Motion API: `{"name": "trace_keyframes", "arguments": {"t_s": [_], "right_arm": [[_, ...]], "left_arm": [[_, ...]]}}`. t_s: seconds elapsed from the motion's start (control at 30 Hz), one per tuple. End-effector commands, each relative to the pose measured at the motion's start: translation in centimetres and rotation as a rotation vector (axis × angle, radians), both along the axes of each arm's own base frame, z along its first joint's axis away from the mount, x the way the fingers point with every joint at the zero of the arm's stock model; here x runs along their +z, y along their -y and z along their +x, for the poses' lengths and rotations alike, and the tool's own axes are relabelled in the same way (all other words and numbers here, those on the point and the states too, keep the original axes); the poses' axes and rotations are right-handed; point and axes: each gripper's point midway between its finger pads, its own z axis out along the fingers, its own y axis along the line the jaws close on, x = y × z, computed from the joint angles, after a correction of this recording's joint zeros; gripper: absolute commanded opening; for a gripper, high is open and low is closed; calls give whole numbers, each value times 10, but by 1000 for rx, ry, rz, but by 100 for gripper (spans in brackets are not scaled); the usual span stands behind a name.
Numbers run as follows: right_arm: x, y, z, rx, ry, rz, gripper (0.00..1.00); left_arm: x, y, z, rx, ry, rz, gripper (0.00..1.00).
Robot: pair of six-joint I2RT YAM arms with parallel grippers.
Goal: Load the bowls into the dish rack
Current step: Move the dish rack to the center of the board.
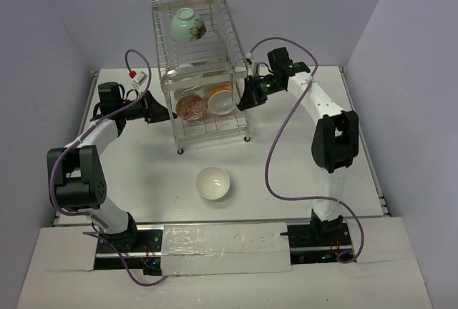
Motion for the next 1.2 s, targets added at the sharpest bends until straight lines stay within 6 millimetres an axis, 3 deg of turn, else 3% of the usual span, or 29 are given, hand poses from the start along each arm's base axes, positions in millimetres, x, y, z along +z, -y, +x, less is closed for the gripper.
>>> {"name": "trace_keyframes", "arguments": {"t_s": [0.0,0.1,0.63,1.17], "right_arm": [[11,-4,-38,80,-55,3,0],[4,-4,-48,98,-78,-10,0],[-18,-9,-87,149,-97,-53,0],[-4,-1,-101,157,-34,-83,0]], "left_arm": [[5,8,-3,-87,56,4,23],[3,9,-5,-110,16,-14,13],[-7,9,-10,-138,15,38,15],[-25,5,-32,-199,61,116,10]]}}
